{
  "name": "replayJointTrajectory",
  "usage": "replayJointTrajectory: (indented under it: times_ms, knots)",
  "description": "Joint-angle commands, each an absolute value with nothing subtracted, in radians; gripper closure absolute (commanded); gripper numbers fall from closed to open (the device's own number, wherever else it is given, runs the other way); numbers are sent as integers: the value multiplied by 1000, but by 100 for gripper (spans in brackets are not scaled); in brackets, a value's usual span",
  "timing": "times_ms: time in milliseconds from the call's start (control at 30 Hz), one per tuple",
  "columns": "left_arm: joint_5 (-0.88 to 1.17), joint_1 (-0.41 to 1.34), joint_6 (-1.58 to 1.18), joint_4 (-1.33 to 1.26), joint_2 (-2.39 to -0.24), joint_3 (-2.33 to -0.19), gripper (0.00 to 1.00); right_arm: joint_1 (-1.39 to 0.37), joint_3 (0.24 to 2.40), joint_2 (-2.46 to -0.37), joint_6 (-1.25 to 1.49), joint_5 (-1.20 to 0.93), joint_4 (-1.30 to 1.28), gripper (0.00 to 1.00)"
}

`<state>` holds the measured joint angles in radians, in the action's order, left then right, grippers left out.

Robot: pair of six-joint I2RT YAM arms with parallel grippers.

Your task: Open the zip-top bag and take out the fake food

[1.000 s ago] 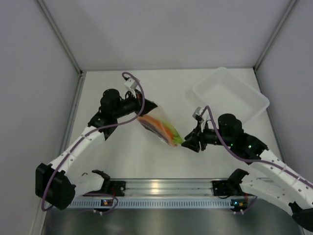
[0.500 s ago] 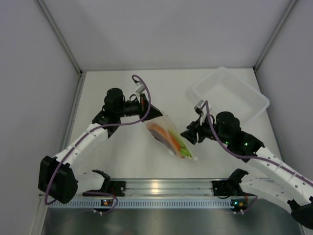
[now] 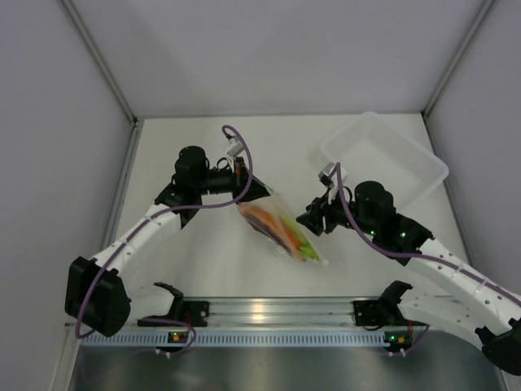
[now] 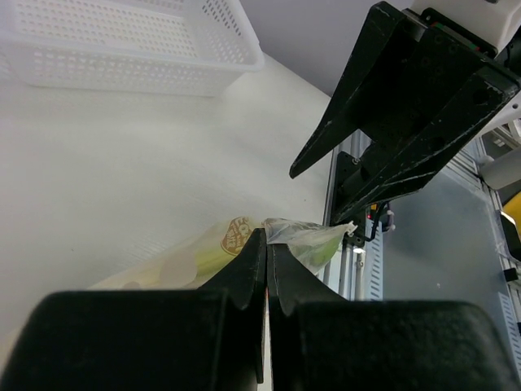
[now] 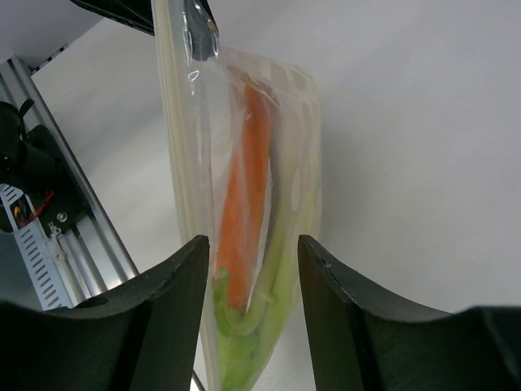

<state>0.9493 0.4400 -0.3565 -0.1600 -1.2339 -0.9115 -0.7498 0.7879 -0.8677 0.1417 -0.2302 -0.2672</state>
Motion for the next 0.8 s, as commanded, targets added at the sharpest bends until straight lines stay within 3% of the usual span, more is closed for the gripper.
replayJointTrajectory:
  times_ms: [0, 367, 767]
  knots:
    - [982, 437, -356, -255, -1241, -930, 100, -764, 850, -836, 138, -258, -192, 51]
    - [996, 439, -362, -253, -1262, -934, 100, -762, 839, -833, 103, -394, -202, 49]
    - [1011, 437, -368, -255, -1266, -943, 100, -764, 845, -905, 97, -350, -187, 51]
